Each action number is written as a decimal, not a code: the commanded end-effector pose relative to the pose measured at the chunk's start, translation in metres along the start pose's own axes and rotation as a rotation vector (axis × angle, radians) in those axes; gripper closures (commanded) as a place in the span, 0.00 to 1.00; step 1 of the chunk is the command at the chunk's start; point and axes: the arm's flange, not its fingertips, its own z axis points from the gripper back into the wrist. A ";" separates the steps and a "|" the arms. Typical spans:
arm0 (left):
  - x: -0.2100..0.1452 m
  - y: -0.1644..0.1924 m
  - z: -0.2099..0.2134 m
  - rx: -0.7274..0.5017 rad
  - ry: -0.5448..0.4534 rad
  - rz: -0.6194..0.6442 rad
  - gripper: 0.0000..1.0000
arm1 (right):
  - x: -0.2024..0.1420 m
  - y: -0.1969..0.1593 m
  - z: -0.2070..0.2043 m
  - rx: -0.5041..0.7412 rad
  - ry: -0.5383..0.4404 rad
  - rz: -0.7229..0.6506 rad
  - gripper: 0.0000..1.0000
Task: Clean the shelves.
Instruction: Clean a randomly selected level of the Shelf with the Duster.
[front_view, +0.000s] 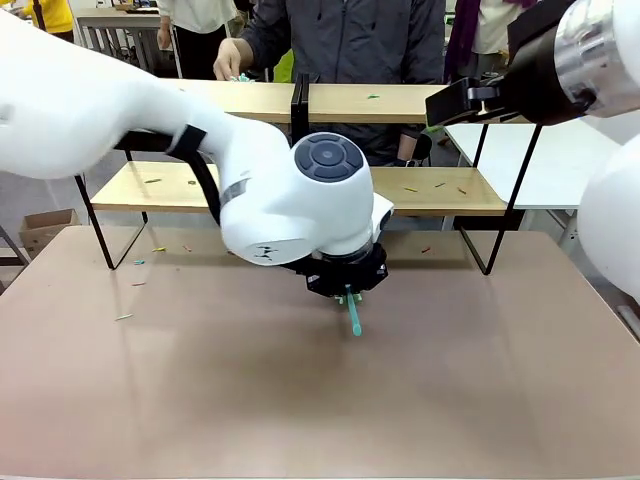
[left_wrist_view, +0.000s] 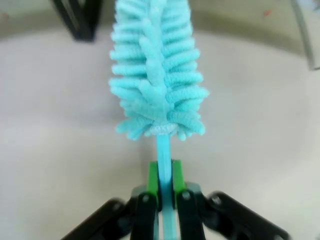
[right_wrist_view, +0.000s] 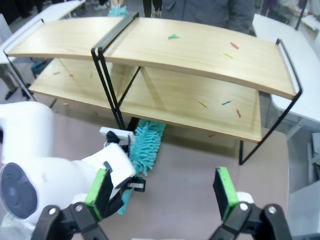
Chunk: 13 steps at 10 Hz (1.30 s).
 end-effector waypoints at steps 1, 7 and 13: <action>0.015 -0.041 -0.032 -0.035 -0.036 -0.007 0.88 | 0.001 0.000 0.000 0.003 -0.001 -0.001 0.00; 0.016 -0.048 -0.028 -0.236 0.215 -0.271 0.88 | 0.001 0.000 0.000 0.003 -0.001 -0.001 0.00; 0.003 0.018 0.019 -0.348 0.490 -0.754 0.88 | 0.001 0.000 0.000 0.003 -0.001 -0.001 0.00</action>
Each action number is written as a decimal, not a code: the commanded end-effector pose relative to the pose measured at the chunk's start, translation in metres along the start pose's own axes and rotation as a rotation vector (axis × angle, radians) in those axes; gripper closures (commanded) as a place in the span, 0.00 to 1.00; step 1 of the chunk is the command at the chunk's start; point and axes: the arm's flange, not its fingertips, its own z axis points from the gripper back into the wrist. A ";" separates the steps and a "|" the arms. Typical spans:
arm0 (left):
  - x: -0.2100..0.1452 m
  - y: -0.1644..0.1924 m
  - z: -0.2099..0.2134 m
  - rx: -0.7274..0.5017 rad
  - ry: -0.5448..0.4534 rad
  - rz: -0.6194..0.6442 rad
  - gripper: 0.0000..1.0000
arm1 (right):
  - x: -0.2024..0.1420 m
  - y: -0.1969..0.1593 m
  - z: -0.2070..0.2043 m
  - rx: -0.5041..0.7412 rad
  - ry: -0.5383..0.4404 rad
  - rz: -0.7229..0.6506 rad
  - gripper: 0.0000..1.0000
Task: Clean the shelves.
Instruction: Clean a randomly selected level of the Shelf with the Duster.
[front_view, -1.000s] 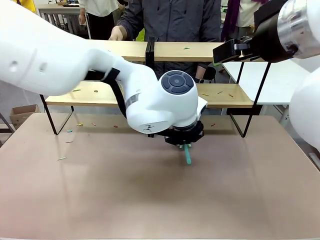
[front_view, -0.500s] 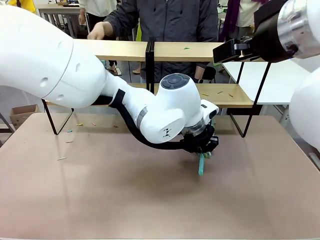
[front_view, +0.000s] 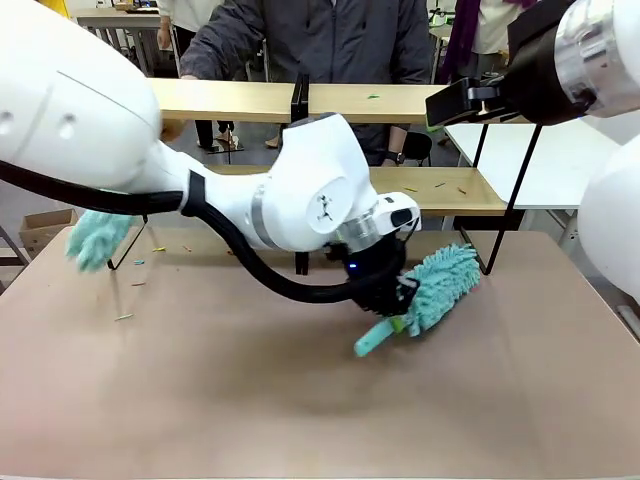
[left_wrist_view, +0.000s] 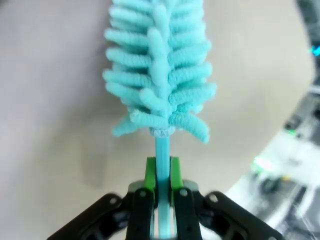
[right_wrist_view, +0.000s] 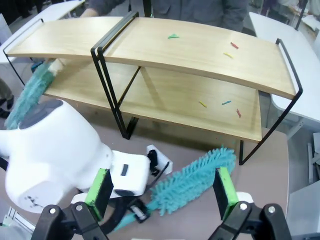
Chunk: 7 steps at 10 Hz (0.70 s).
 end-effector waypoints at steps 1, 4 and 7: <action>-0.046 0.014 0.023 -0.023 0.111 -0.263 0.88 | 0.001 0.000 0.000 0.003 -0.001 -0.001 0.00; -0.085 0.007 0.052 -0.227 0.093 -0.434 0.88 | 0.001 0.000 0.000 0.003 -0.001 -0.001 0.00; -0.093 0.005 0.051 -0.197 0.098 -0.436 0.88 | 0.001 0.000 0.000 0.003 -0.001 -0.001 0.00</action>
